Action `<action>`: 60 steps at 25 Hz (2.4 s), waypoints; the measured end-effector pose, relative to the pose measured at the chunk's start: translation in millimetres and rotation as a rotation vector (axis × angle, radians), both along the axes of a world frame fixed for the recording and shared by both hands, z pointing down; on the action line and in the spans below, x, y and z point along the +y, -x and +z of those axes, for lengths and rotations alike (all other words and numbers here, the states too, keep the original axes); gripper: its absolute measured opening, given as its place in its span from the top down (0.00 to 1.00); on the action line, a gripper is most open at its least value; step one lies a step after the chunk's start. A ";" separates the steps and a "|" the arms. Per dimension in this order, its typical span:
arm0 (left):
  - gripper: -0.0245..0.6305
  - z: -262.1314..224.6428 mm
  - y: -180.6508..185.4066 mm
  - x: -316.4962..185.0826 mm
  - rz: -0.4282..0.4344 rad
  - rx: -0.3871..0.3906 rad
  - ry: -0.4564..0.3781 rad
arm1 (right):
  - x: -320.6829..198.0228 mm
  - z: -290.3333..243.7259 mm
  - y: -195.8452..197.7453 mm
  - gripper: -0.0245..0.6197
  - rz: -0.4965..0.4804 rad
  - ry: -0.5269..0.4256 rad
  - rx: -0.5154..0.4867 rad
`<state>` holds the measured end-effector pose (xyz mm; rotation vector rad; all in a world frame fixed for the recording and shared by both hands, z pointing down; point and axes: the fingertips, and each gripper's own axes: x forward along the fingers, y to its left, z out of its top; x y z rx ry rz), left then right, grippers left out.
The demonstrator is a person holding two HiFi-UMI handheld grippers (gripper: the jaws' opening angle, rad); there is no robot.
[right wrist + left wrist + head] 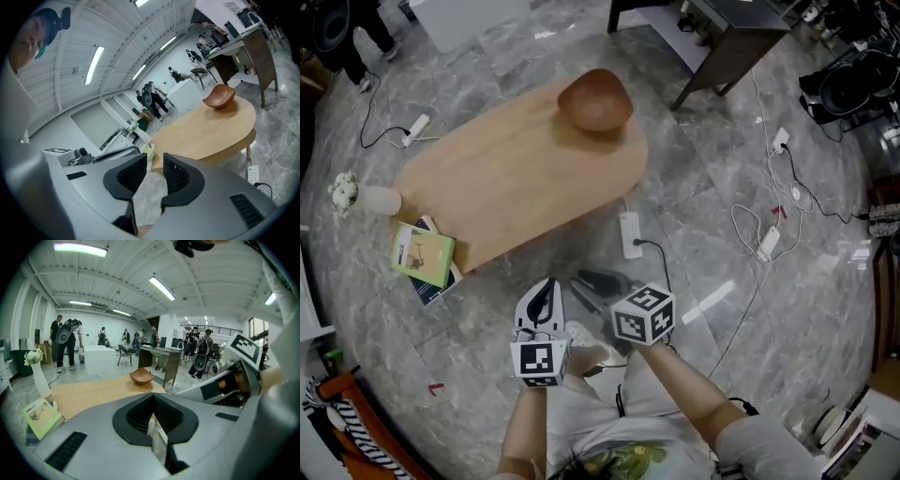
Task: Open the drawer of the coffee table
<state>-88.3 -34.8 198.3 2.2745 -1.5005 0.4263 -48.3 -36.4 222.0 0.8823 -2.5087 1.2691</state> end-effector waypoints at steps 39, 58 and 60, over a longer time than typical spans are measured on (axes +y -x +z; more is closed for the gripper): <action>0.95 269.9 24.9 -53.8 -0.105 -0.017 -0.283 | -67.9 277.3 26.9 0.83 0.060 -0.208 -0.177; 0.95 275.2 14.0 -74.6 0.025 -0.025 -0.258 | -119.7 346.3 18.4 0.70 0.196 0.049 -0.436; 0.95 276.5 12.7 -74.7 0.038 -0.029 -0.254 | -127.6 356.9 18.1 0.68 0.213 0.117 -0.504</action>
